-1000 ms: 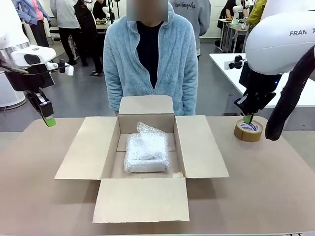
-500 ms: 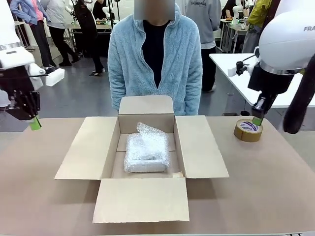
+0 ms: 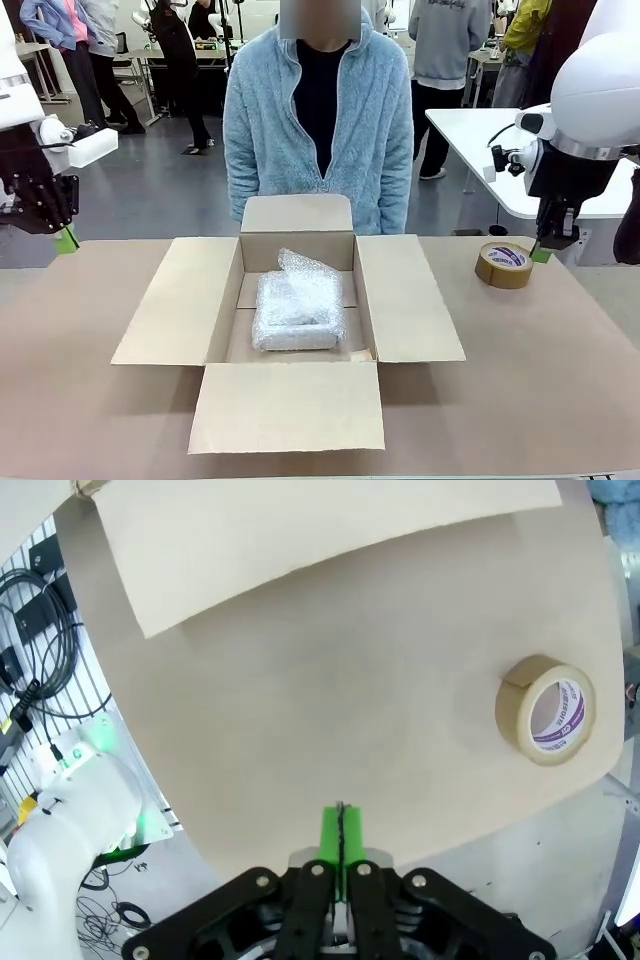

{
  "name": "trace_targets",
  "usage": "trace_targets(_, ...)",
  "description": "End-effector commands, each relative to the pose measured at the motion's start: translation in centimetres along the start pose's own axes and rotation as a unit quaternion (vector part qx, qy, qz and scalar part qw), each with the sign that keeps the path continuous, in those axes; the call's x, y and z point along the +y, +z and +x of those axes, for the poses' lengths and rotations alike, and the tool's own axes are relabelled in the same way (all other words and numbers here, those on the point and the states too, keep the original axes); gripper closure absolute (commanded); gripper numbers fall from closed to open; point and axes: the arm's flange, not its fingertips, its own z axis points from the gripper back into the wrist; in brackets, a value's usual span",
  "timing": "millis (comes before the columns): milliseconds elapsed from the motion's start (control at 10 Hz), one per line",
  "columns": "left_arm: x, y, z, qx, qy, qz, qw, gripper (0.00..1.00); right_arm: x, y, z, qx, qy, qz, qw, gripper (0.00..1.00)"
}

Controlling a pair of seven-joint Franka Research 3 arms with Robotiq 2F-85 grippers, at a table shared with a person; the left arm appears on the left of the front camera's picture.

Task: Wrap the clocks to prevent damage.
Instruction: Once the human has placed the objects inside and stepped back, release both hands from the side flaps of the Package Box.

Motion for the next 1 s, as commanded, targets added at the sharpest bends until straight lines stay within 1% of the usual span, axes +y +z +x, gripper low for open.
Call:
trace_targets(0, -0.1, -0.1, -0.2, 0.007, 0.004, -0.004, 1.000, 1.00, 0.1, 0.1, 0.5, 0.001, -0.036, -0.001, 0.999, 0.99)
trace_targets(100, -0.1, -0.1, -0.2, 0.007, 0.004, -0.004, 1.000, 1.00, 0.1, 0.1, 0.5, 0.001, -0.036, -0.001, 0.999, 0.99)
trace_targets(200, 0.0, 0.0, 0.0, 0.001, 0.000, -0.001, 1.000, 1.00, 0.0, 0.1, 0.1, 0.001, -0.014, -0.002, 1.000, 0.99)
trace_targets(300, 0.8, -0.3, -1.3, -0.048, 0.016, 0.002, 0.999, 1.00, -0.7, -0.7, -0.3, -0.053, 0.001, 0.005, 0.999, 0.99)
trace_targets(400, 1.2, -1.1, -2.8, -0.084, 0.015, 0.000, 0.996, 1.00, -1.9, -2.0, -1.7, -0.121, 0.016, 0.036, 0.992, 0.99)
trace_targets(500, 1.5, -2.0, -4.2, -0.119, -0.029, -0.027, 0.992, 1.00, -3.2, -3.5, -3.6, -0.177, 0.049, 0.065, 0.981, 0.99)
trace_targets(600, 2.0, -2.8, -5.8, -0.167, -0.042, -0.040, 0.984, 1.00, -4.3, -5.1, -5.7, -0.228, 0.085, 0.100, 0.965, 0.99)
trace_targets(700, 2.2, -3.6, -7.7, -0.221, -0.058, -0.042, 0.973, 1.00, -5.2, -6.6, -8.0, -0.267, 0.100, 0.118, 0.951, 0.99)
trace_targets(800, 2.3, -4.4, -9.1, -0.258, -0.056, -0.032, 0.964, 1.00, -5.6, -7.7, -9.6, -0.303, 0.121, 0.130, 0.936, 0.99)
trace_targets(900, 2.5, -5.6, -10.3, -0.283, -0.043, -0.027, 0.958, 1.00, -5.9, -8.7, -10.9, -0.332, 0.127, 0.137, 0.924, 0.99)
